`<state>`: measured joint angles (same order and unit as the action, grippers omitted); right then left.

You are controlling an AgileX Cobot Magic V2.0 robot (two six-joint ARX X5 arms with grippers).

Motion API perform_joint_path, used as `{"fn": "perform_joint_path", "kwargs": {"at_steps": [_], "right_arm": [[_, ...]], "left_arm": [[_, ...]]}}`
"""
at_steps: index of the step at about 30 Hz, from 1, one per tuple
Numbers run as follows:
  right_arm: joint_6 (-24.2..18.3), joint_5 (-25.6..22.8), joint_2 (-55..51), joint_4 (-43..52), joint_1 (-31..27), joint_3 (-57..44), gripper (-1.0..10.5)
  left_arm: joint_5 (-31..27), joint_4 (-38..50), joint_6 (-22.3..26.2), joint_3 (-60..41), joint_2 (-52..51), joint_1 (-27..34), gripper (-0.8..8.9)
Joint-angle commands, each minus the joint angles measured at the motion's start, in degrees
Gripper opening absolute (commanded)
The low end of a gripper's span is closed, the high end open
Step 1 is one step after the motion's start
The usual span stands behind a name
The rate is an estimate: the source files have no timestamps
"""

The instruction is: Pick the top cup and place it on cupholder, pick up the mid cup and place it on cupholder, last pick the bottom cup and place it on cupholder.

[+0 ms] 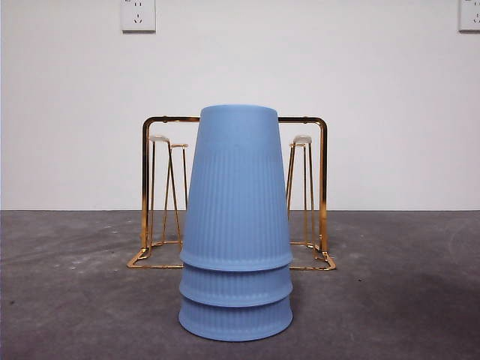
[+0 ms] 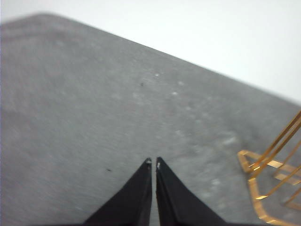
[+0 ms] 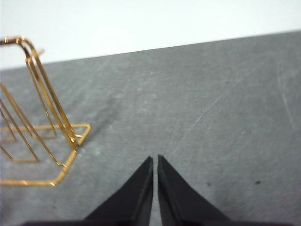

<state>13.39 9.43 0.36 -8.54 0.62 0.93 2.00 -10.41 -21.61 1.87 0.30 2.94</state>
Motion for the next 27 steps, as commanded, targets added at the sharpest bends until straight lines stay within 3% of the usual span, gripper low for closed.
{"fn": "perform_joint_path", "kwargs": {"at_steps": [1,4,6,15,20,27], "right_arm": [[9.31,0.59,-0.15,1.09,-0.02,-0.15,0.1],[12.83,4.70,-0.15,3.80,-0.02,0.09,0.1],[15.06,4.70,-0.15,4.24,0.00,1.33,0.1],[15.28,4.76,1.49,1.90,0.00,12.98,0.1],[10.34,7.43,6.82,-4.28,0.00,21.75,0.1],[1.57,15.58,19.45,-15.78,0.00,34.56,0.1]], "left_arm": [[2.62,-0.31,-8.83,-0.61,-0.11,0.15,0.06],[6.99,-0.31,-9.60,0.70,-0.11,0.15,0.07],[8.98,-0.35,-10.32,2.25,-0.11,0.15,0.08],[10.60,-2.99,-12.31,13.35,3.02,0.15,0.09],[15.72,-8.48,-7.91,22.25,9.14,0.15,0.09],[24.55,-21.44,5.27,35.30,20.79,-0.02,0.08]]}}
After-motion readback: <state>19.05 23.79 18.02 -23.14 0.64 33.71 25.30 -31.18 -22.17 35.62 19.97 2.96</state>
